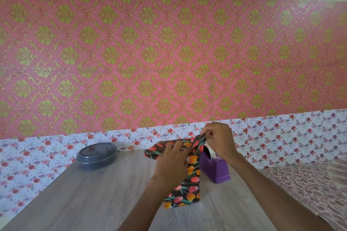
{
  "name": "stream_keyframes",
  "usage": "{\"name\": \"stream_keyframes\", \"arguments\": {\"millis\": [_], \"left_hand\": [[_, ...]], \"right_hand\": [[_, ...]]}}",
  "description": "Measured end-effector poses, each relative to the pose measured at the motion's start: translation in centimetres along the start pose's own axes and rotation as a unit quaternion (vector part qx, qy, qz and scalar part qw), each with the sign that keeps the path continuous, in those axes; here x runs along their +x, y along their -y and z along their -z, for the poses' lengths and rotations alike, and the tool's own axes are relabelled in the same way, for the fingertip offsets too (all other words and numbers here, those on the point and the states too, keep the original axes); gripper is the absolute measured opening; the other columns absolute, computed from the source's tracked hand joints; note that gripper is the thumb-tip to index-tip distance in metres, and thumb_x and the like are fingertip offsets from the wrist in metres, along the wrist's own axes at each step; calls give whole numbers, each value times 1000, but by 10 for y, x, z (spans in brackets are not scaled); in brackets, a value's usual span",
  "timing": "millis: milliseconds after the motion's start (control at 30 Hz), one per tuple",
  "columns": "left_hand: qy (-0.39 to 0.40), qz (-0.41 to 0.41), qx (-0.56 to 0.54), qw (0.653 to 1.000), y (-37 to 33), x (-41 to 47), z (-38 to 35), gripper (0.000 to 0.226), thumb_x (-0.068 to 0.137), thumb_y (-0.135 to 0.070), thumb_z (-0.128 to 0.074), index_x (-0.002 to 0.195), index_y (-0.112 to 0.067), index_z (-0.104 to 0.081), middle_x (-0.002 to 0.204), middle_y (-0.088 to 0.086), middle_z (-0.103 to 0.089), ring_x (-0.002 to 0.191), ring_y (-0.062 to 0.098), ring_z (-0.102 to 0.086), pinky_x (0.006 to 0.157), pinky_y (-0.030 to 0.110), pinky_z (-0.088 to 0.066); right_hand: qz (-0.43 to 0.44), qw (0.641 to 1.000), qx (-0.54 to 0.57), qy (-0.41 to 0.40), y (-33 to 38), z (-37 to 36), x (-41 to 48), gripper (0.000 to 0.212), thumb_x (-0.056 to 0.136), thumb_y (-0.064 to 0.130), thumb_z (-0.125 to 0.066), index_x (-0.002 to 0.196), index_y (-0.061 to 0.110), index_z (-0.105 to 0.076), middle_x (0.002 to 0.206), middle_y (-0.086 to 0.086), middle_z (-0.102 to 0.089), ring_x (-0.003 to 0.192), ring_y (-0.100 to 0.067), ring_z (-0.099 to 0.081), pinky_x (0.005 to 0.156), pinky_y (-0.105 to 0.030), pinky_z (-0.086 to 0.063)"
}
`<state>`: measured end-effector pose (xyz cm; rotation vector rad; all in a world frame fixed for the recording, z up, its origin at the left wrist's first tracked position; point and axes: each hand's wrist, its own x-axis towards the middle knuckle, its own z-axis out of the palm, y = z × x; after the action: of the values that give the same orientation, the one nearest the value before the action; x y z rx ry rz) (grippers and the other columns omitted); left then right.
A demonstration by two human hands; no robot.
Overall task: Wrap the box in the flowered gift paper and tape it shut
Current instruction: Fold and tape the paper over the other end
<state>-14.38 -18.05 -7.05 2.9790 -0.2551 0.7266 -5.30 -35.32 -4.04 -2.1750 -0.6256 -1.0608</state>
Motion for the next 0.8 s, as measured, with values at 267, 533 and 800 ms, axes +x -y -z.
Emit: {"name": "stream_keyframes", "arguments": {"millis": [267,533,800], "left_hand": [[11,10,8,1000,1,1,3,46,101,-36,-39,146,-39,-30,148,1,-30,134,27,-29,96,43,-48],[13,6,4,1000,2,2,2,46,101,-34,-40,145,-39,-33,148,2,-31,136,32,-27,95,44,-51],[13,16,-3,1000,3,6,-5,47,99,-32,-42,145,-40,-34,150,2,-29,139,35,-24,100,52,-48]], "right_hand": [[80,991,-99,-50,12,-11,-13,29,59,-9,-82,82,8,-74,82,0,-65,64,-18,-61,55,-29,-56],[-88,994,31,-61,8,-7,-19,22,79,-9,-68,90,10,-73,86,-2,-68,72,-12,-61,70,-25,-56],[-507,766,387,80,24,1,-12,2,91,0,-63,90,-1,-61,82,-15,-68,71,-23,-68,72,-36,-60]]}}
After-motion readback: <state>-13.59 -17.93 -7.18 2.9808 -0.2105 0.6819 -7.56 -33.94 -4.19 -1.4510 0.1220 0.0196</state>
